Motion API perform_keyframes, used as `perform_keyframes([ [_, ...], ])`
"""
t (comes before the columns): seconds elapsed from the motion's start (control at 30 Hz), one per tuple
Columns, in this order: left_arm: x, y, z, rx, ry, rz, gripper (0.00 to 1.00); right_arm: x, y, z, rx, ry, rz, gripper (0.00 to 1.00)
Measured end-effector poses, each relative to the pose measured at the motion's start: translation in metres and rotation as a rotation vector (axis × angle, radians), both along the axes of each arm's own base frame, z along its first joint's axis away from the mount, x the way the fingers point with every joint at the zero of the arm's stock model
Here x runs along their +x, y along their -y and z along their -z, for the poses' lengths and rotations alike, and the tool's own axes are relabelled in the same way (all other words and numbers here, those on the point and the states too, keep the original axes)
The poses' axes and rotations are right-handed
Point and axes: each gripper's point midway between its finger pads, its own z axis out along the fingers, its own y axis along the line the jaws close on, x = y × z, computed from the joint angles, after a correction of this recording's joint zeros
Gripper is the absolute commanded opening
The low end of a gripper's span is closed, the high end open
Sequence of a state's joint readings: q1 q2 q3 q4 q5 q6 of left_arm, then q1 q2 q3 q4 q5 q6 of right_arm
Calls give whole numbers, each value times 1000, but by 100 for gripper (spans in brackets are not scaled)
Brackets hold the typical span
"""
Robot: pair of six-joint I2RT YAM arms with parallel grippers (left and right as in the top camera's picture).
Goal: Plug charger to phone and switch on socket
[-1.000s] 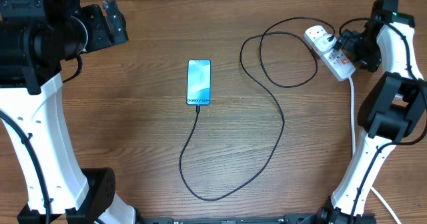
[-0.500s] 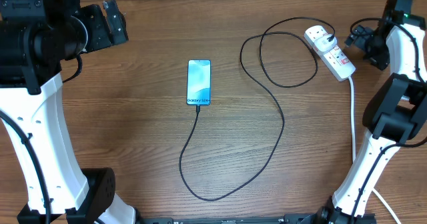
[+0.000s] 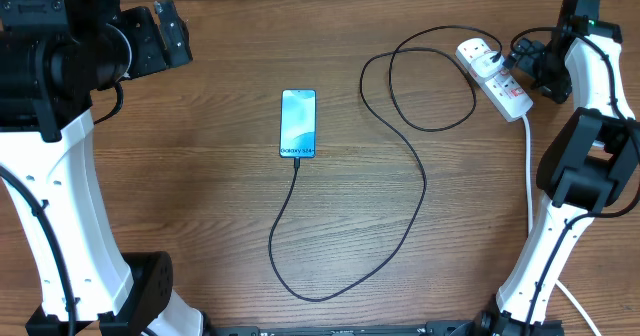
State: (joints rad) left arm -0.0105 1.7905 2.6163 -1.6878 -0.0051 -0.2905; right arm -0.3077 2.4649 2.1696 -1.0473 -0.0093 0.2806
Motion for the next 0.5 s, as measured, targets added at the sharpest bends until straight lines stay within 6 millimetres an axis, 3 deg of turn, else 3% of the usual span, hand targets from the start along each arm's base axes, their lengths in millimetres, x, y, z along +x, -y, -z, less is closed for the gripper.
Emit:
perform_keyframes([
  [0.5,0,0,0,0,0,0,100,-5,-2,1,5,-21,-1,100],
])
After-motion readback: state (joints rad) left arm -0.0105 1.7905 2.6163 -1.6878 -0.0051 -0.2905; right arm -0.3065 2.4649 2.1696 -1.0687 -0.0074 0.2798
